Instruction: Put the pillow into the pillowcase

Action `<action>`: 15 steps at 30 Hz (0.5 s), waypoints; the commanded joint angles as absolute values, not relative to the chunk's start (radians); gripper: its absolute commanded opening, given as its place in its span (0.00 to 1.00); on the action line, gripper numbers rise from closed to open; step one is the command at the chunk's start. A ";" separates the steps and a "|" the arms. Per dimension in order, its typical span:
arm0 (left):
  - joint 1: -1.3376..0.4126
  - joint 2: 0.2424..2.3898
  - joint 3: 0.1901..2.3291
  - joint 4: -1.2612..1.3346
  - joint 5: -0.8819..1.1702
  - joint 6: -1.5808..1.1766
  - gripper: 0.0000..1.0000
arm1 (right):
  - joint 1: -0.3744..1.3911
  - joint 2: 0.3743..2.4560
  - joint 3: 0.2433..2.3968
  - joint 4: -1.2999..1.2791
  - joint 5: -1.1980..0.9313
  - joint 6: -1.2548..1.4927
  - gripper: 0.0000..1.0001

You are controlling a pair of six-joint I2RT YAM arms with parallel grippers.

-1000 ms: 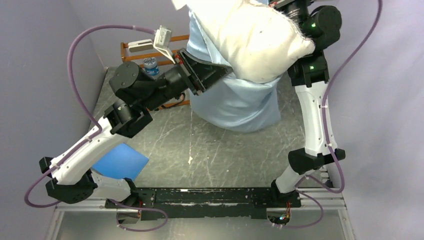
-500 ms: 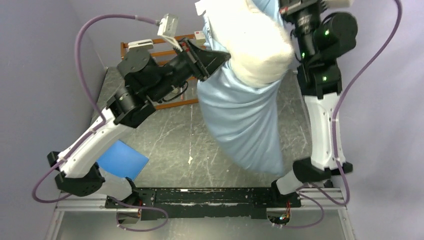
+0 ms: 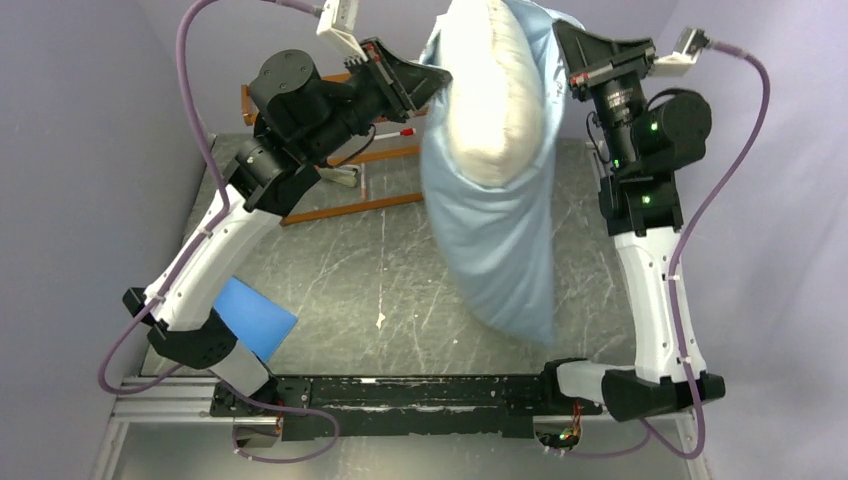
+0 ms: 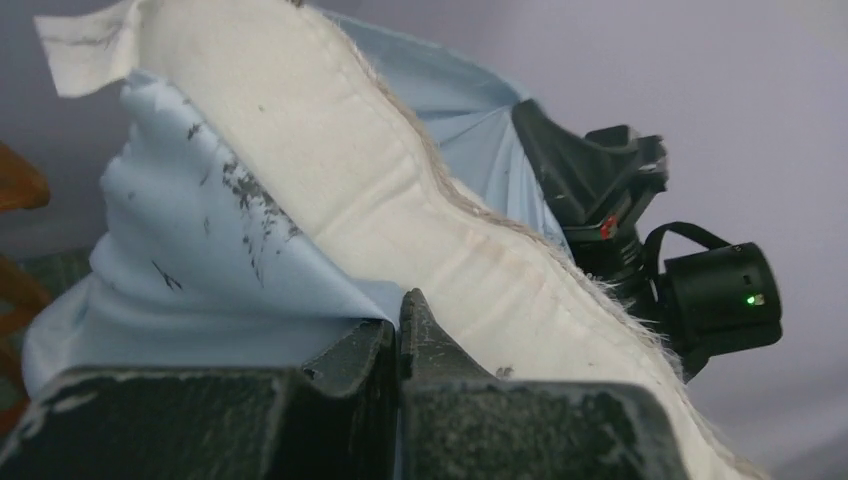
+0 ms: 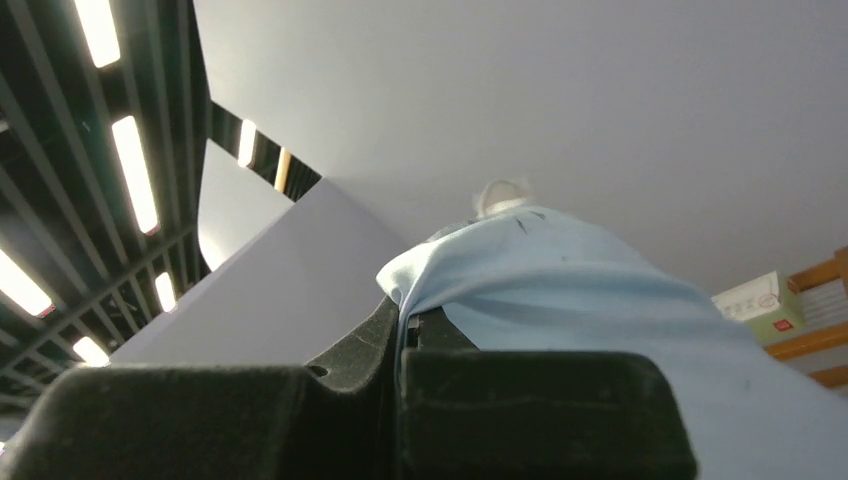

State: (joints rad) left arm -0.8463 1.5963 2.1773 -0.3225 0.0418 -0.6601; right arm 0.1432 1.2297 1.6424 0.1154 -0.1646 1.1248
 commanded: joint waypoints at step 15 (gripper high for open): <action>-0.858 1.527 2.225 -0.261 0.012 -0.662 0.05 | 0.094 1.338 1.873 0.328 -0.347 1.296 0.00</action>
